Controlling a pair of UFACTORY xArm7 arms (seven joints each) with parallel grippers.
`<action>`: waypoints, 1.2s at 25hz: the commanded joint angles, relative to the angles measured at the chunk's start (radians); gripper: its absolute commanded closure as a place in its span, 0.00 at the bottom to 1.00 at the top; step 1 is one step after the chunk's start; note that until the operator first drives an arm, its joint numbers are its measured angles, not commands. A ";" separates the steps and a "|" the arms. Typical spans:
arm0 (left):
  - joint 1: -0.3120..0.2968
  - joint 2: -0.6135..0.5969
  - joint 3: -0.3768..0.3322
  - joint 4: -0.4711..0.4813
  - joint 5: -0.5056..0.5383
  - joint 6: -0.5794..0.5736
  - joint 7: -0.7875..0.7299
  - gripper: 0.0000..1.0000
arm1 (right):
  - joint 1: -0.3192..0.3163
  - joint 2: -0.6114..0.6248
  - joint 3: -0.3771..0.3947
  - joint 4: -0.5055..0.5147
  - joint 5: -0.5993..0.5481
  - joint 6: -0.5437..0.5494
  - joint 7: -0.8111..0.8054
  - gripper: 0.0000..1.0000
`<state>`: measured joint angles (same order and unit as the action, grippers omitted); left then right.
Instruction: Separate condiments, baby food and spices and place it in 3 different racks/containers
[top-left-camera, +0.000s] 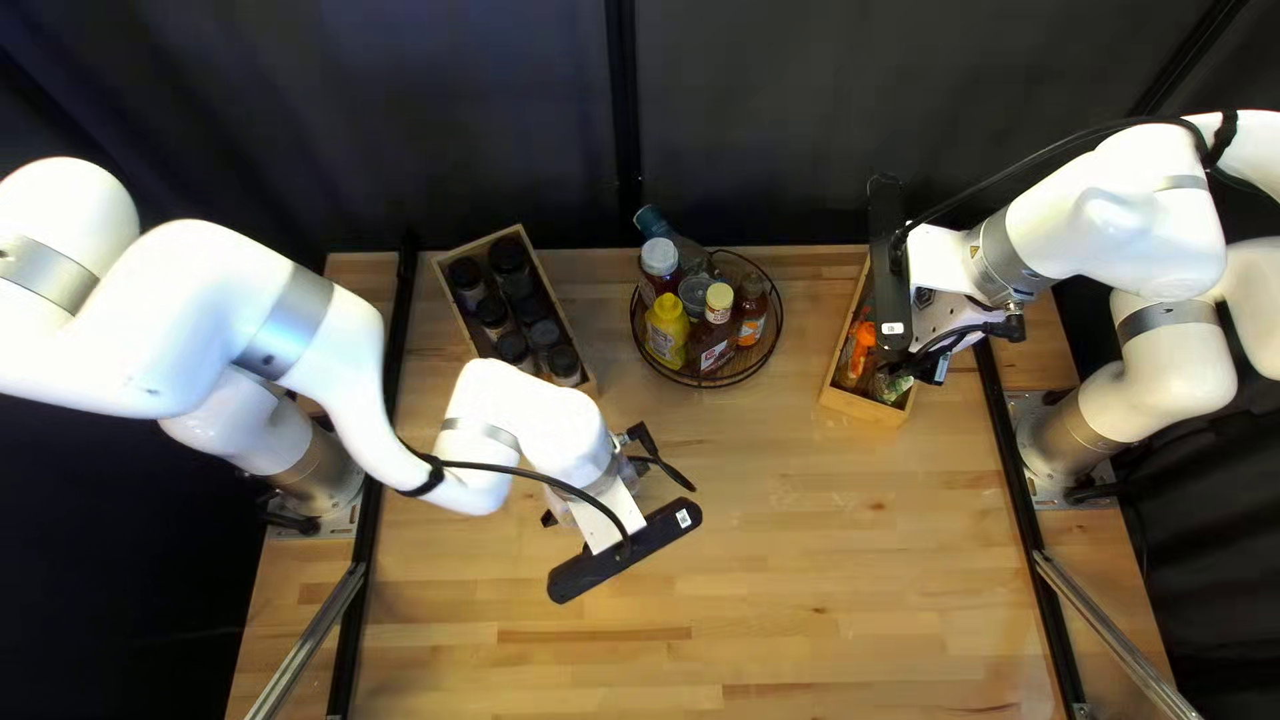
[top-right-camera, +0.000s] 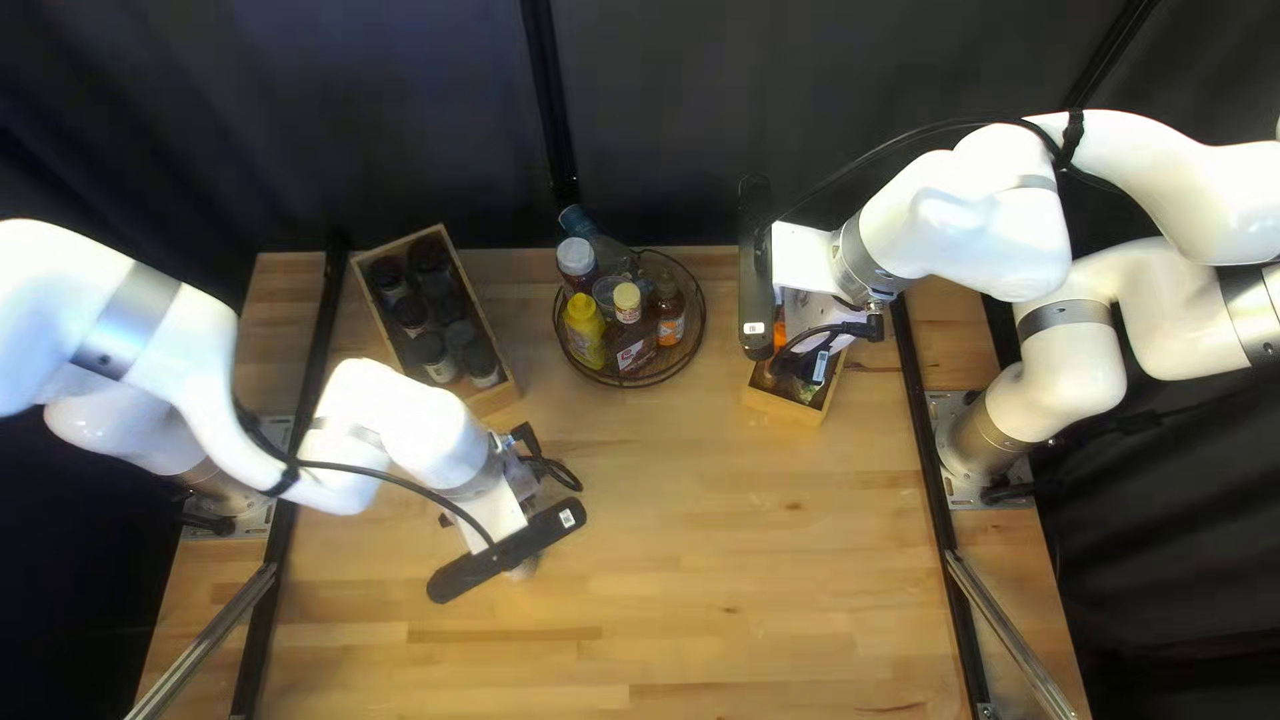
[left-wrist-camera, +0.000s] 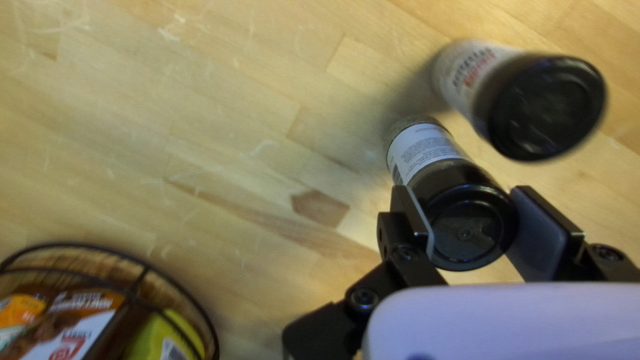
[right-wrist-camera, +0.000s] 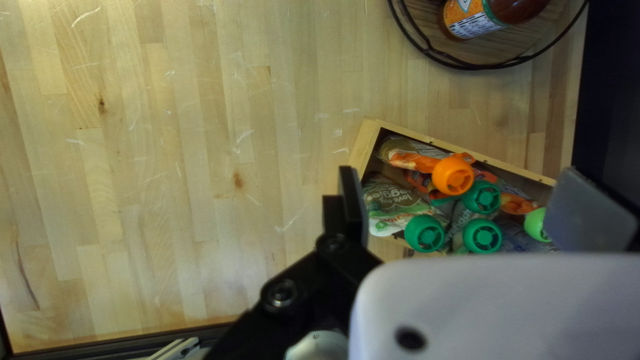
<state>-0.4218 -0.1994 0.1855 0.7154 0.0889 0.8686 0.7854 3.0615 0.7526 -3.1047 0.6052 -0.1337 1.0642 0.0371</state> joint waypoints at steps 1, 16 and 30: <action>0.042 -0.216 -0.027 -0.077 0.065 0.151 -0.076 1.00 | 0.000 0.000 0.000 0.000 0.000 0.000 0.000 0.00; 0.303 -0.511 0.072 -0.324 0.266 0.148 -0.162 1.00 | 0.000 0.000 0.000 0.000 0.000 0.000 0.000 0.00; 0.363 -0.371 0.099 -0.341 0.328 -0.014 -0.245 1.00 | 0.000 0.000 0.000 0.000 0.000 0.000 0.000 0.00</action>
<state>-0.0607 -0.5984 0.2771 0.3733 0.4136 0.8789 0.5450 3.0615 0.7526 -3.1047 0.6052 -0.1337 1.0642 0.0371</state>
